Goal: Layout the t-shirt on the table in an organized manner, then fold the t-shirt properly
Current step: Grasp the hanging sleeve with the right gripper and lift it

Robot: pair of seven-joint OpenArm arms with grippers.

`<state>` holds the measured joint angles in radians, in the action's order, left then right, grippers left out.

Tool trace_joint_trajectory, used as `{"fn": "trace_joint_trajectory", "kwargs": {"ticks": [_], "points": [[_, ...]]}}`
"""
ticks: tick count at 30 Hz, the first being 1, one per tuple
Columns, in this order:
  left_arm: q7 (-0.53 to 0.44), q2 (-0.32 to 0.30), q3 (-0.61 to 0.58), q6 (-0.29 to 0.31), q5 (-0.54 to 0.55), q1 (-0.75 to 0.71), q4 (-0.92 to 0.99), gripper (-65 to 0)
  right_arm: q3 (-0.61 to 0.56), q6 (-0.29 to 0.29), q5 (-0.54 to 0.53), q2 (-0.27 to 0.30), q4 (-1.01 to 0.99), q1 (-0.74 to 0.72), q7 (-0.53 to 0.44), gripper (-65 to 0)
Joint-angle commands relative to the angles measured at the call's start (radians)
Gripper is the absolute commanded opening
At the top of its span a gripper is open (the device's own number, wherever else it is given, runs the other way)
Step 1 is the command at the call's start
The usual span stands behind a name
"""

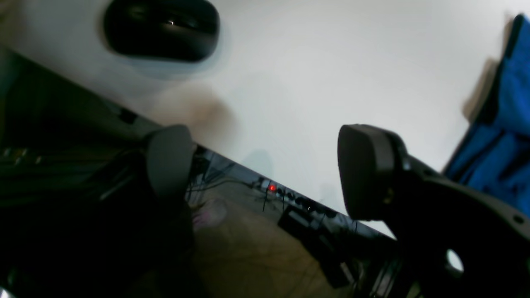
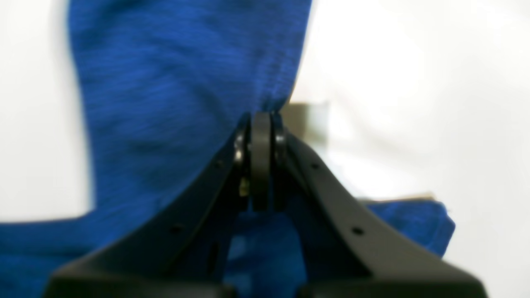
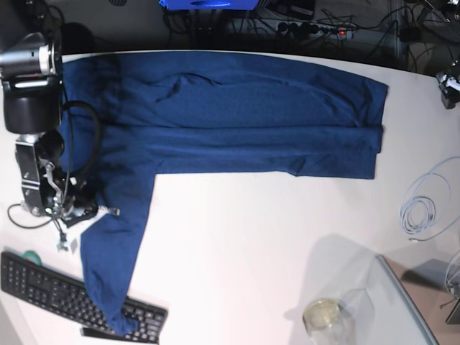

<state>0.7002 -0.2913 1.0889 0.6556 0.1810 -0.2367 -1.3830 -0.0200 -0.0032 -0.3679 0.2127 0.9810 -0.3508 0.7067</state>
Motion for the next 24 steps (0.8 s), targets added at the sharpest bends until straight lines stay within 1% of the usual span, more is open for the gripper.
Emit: {"fn": "trace_joint_trajectory", "kwargs": {"ticks": [1, 4, 6, 11, 18, 24], "points": [[-0.018, -0.024, -0.011, -0.001, 0.005, 0.001, -0.016, -12.3, 0.004, -0.001, -0.003, 0.0, 0.066, -0.015, 0.026, -65.0], [-0.018, -0.018, -0.049, 0.0, -0.068, 0.01, -0.016, -12.3, 0.005, -0.001, -0.003, -0.02, 0.223, 0.049, 0.15, -65.0], [-0.018, -0.015, -0.057, 0.002, -0.093, 0.013, -0.016, -12.3, 0.005, -0.002, -0.003, -0.04, 0.313, 0.106, 0.198, -65.0], [-0.018, -0.016, -0.057, 0.002, -0.061, 0.015, -0.016, -12.3, 0.005, -0.002, -0.003, -0.089, 0.52, 0.235, 0.285, -65.0], [-0.018, -0.016, -0.057, 0.002, -0.064, 0.015, -0.016, -12.3, 0.005, -0.002, -0.001, -0.154, 0.701, 0.375, 0.339, -65.0], [-0.018, -0.018, -0.057, 0.002, -0.067, 0.015, -0.014, -12.3, 0.004, -0.002, -0.001, -0.192, 0.777, 0.482, 0.354, -65.0]]}}
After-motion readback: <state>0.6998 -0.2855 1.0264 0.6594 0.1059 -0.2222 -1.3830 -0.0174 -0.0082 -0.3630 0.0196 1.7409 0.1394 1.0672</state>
